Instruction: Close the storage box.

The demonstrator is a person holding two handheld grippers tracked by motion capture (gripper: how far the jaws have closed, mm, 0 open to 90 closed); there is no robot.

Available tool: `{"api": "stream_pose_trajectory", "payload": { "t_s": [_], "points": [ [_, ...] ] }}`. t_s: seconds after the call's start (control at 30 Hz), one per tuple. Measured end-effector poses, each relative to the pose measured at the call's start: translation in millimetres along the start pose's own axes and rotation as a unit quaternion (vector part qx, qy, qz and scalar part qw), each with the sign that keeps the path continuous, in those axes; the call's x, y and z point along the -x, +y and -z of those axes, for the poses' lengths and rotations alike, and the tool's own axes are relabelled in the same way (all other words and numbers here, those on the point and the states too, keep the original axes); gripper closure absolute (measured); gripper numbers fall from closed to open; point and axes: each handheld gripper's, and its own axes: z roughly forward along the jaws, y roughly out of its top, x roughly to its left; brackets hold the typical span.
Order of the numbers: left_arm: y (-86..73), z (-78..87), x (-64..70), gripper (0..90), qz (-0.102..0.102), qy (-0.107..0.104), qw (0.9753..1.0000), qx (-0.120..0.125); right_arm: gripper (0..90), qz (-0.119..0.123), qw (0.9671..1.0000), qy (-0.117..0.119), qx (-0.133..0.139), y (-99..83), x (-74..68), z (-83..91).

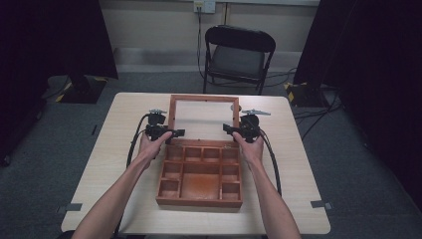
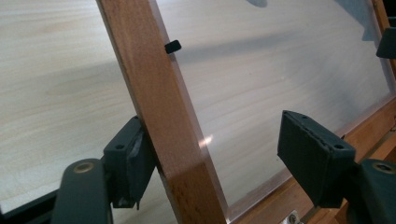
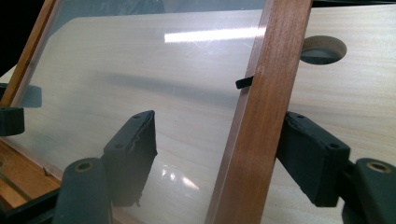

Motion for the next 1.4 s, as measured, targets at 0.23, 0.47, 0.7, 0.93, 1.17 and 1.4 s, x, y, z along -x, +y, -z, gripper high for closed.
{"api": "stream_pose_trajectory", "payload": {
  "t_s": [0.23, 0.47, 0.7, 0.93, 1.17, 1.4],
  "points": [
    [1.5, 9.1, 0.8, 35.1, -0.004, -0.004, 0.9998, 0.018, 32.5, 0.002, 0.9999, 0.012, 0.003, 7.2, -2.6, 14.2],
    [2.3, 19.0, 2.5, 43.3, -0.016, -0.002, 0.9995, 0.028, 35.4, 0.0, 0.9997, 0.02, 0.013, 10.2, -4.9, 24.5],
    [2.7, 26.7, 4.3, 45.7, -0.026, -0.002, 0.9992, 0.03, 37.0, -0.008, 0.9995, 0.027, 0.015, 13.3, -7.6, 32.1],
    [2.0, 31.6, 4.8, 47.2, -0.028, -0.007, 0.9989, 0.036, 39.2, -0.007, 0.9994, 0.03, 0.018, 14.1, -10.1, 38.6],
    [0.8, 36.1, 5.8, 48.7, -0.034, -0.014, 0.9983, 0.045, 41.8, -0.004, 0.9992, 0.032, 0.022, 12.8, -10.9, 44.9],
    [0.1, 41.3, 7.6, 49.5, -0.037, -0.02, 0.998, 0.047, 43.4, -0.001, 0.9991, 0.036, 0.023, 12.3, -12.1, 49.4]
  ]
}}
